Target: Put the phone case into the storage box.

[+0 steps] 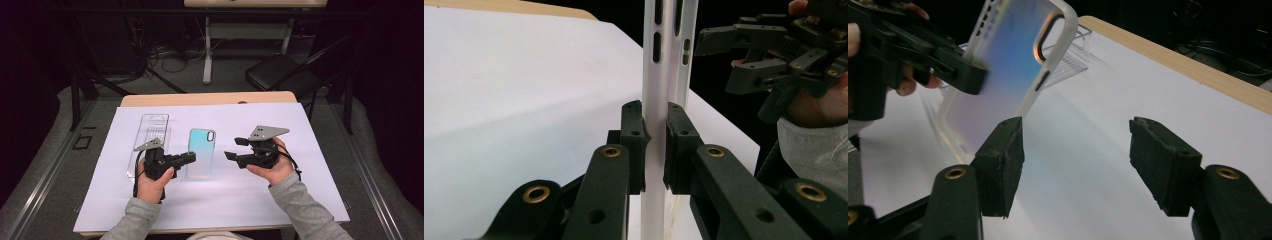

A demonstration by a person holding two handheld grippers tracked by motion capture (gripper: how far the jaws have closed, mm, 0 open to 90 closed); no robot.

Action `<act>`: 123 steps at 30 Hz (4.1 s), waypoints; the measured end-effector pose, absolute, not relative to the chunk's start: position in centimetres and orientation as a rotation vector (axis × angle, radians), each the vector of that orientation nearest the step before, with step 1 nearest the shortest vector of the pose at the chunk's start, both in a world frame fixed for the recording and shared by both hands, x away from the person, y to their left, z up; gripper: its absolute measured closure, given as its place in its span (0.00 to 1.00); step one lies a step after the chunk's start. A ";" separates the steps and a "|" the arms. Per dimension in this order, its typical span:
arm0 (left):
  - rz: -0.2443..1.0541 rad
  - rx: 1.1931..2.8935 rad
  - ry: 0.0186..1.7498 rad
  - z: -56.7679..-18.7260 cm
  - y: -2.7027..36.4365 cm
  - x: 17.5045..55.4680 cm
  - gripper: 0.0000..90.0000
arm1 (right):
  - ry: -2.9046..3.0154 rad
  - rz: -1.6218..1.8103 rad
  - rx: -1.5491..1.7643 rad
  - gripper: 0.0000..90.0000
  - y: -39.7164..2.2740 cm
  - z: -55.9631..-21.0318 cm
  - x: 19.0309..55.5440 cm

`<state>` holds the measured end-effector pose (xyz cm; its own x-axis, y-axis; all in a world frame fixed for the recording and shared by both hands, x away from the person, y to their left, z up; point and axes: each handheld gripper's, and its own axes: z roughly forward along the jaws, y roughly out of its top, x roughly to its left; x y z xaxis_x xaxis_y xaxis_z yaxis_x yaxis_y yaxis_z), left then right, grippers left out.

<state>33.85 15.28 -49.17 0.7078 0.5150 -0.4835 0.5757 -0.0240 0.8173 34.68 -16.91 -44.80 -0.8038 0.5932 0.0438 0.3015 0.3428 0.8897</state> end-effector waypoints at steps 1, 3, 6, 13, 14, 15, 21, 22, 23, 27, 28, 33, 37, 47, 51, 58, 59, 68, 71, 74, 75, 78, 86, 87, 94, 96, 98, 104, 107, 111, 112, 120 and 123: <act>-0.061 1.669 0.888 -49.2 15.3 33.9 0.91 | 2.320 1.435 0.808 0.43 -16.9 -45.1 34.7; -0.058 1.667 0.889 -49.2 15.3 33.8 0.91 | 2.319 1.439 0.821 0.43 -16.9 -45.4 34.7; -0.057 1.665 0.890 -49.2 15.3 33.8 0.91 | 2.321 1.447 0.830 0.43 -16.8 -45.8 34.7; -0.052 1.659 0.893 -49.2 15.4 33.8 0.91 | 2.312 1.477 0.847 0.43 -16.7 -46.2 34.6; -0.052 1.659 0.894 -49.2 15.4 33.8 0.91 | 2.311 1.483 0.846 0.43 -16.7 -46.2 34.6; -0.052 1.658 0.893 -49.2 15.4 33.8 0.91 | 2.311 1.483 0.846 0.43 -16.7 -46.2 34.6; -0.060 1.656 0.878 -49.3 15.3 33.7 0.91 | 2.313 1.525 0.855 0.43 -16.8 -46.4 34.4; -0.059 1.655 0.875 -49.3 15.3 33.7 0.91 | 2.312 1.541 0.855 0.43 -16.8 -46.4 34.4; -0.059 1.655 0.874 -49.3 15.3 33.7 0.91 | 2.316 1.548 0.851 0.43 -16.8 -46.4 34.4; -0.056 1.652 0.864 -49.3 15.2 33.5 0.91 | 2.328 1.620 0.883 0.46 -16.9 -46.7 34.5; -0.057 1.651 0.860 -49.3 15.2 33.5 0.91 | 2.330 1.642 0.894 0.47 -17.0 -46.8 34.5; -0.061 1.648 0.845 -49.3 15.1 33.3 0.91 | 2.327 1.695 0.924 0.50 -17.1 -47.0 34.6; -0.073 1.644 0.834 -49.3 15.0 33.2 0.91 | 2.335 1.785 0.975 0.53 -17.3 -47.4 34.8; -0.082 1.651 0.815 -49.4 14.5 32.9 0.91 | 2.368 1.870 1.046 0.58 -17.2 -48.0 34.9; -0.090 1.650 0.809 -49.5 14.3 32.8 0.91 | 2.379 1.880 1.046 0.60 -17.1 -48.1 34.8; -0.100 1.651 0.797 -49.6 13.8 32.6 0.91 | 2.389 1.916 1.072 0.61 -16.8 -48.4 34.7; -0.101 1.652 0.793 -49.7 13.8 32.5 0.91 | 2.398 1.914 1.077 0.62 -16.8 -48.5 34.7; -0.104 1.664 0.783 -49.8 13.4 32.4 0.91 | 2.406 1.936 1.095 0.68 -16.6 -48.7 34.7; -0.107 1.666 0.781 -49.9 13.3 32.3 0.91 | 2.413 1.945 1.101 0.69 -16.6 -48.7 34.7; -0.108 1.668 0.779 -49.9 13.2 32.3 0.91 | 2.424 1.953 1.103 0.71 -16.6 -48.7 34.7; -0.108 1.668 0.778 -49.9 13.2 32.3 0.91 | 2.424 1.952 1.103 0.71 -16.6 -48.7 34.7; -0.108 1.673 0.774 -49.9 13.1 32.2 0.91 | 2.429 1.967 1.112 0.74 -16.6 -48.7 34.7; -0.113 1.674 0.770 -50.0 12.8 32.1 0.91 | 2.452 1.973 1.115 0.78 -16.7 -48.8 34.7; -0.115 1.674 0.771 -50.0 12.8 32.1 0.91 | 2.453 1.974 1.115 0.78 -16.7 -48.8 34.7; -0.119 1.677 0.765 -50.0 12.7 32.1 0.91 | 2.456 1.982 1.118 0.81 -16.6 -48.8 34.7; -0.121 1.679 0.764 -50.0 12.7 32.1 0.91 | 2.456 1.986 1.121 0.81 -16.6 -48.9 34.8; -0.122 1.680 0.764 -50.0 12.7 32.1 0.91 | 2.457 1.988 1.121 0.82 -16.6 -48.9 34.8; -0.126 1.681 0.764 -50.1 12.6 32.0 0.91 | 2.468 1.993 1.120 0.83 -16.6 -48.9 34.8; -0.127 1.685 0.763 -50.1 12.6 32.0 0.91 | 2.472 1.989 1.121 0.84 -16.6 -48.9 34.8; -0.127 1.684 0.762 -50.1 12.6 32.0 0.91 | 2.471 1.991 1.127 0.85 -16.7 -49.0 34.9; -0.128 1.684 0.761 -50.1 12.6 32.0 0.91 | 2.474 1.991 1.128 0.86 -16.7 -49.0 34.9; -0.123 1.684 0.762 -50.0 12.6 32.0 0.91 | 2.457 2.005 1.139 0.89 -16.8 -49.1 34.9; -0.121 1.686 0.763 -50.0 12.6 32.0 0.91 | 2.461 2.003 1.146 0.89 -16.9 -49.1 35.0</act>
<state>32.00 12.62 -50.05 0.7777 0.4162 -0.4712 0.5417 -0.0631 0.8382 34.97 -16.89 -49.08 -0.7453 0.3522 0.5661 0.6258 0.0768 0.7762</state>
